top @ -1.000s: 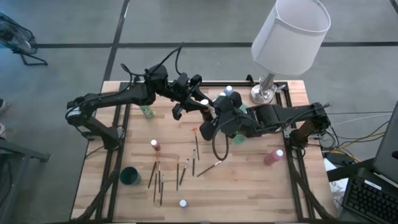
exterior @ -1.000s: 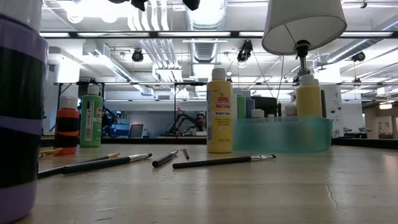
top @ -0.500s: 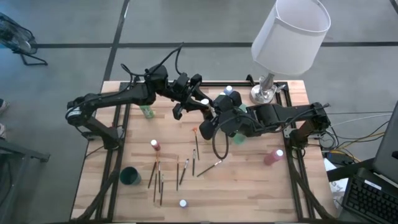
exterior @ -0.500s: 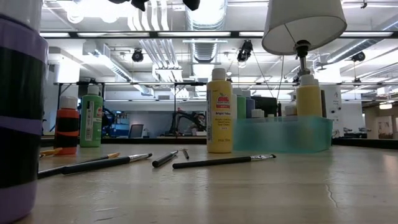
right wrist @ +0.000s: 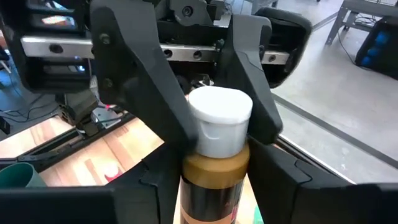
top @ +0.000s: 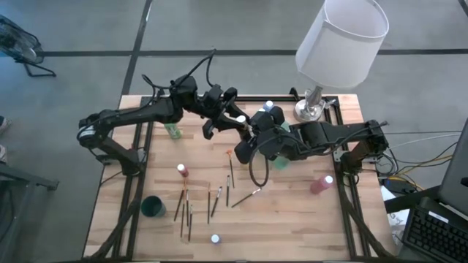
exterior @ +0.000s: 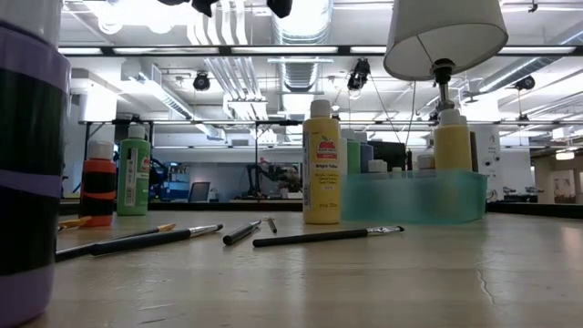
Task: Pick & Place Paint Supplies
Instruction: Put the small yellow paint bottle into the green bin
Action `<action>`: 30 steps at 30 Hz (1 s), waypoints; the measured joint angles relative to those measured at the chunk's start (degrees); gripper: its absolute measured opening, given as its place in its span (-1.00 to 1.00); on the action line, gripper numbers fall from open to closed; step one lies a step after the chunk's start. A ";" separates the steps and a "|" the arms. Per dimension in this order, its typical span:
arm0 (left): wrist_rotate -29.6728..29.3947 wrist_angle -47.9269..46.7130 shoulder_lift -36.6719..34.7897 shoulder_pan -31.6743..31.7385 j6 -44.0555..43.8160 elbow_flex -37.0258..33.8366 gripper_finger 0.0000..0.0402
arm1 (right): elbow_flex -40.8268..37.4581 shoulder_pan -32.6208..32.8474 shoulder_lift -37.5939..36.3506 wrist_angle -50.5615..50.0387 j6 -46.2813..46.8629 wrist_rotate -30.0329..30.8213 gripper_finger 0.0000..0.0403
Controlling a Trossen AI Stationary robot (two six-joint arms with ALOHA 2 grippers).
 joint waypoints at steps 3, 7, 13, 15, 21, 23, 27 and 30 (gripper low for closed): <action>1.38 -2.18 -1.44 2.36 0.16 0.00 -0.10 | 1.01 -0.03 -0.25 -0.89 -0.03 0.22 -0.30; 3.85 -7.68 -4.01 6.74 1.10 -0.02 0.03 | 2.68 -0.02 -0.55 -3.50 0.08 0.27 -0.33; 5.45 -25.69 -7.18 10.25 11.40 -0.56 0.15 | 4.71 0.00 -0.55 -3.65 -0.16 0.23 -0.29; 5.66 -27.86 -7.28 8.92 13.62 -2.14 0.17 | 5.26 0.00 -0.55 -3.62 -0.23 0.24 -0.30; 5.59 -18.01 -7.19 3.88 13.68 -5.94 0.27 | 5.55 0.02 -0.52 -3.62 -0.40 0.23 -0.30; 4.90 -13.66 -7.19 2.34 13.61 -6.50 0.33 | 5.55 0.02 -0.52 -3.62 -0.40 0.21 -0.30; -0.91 -9.22 -7.19 0.58 13.79 -6.56 0.42 | 5.53 0.02 -0.48 -3.39 -0.39 0.18 -0.30; -4.52 -8.02 -6.64 0.38 13.72 -6.56 0.46 | 5.53 0.04 -0.46 -2.29 -0.98 0.15 -0.30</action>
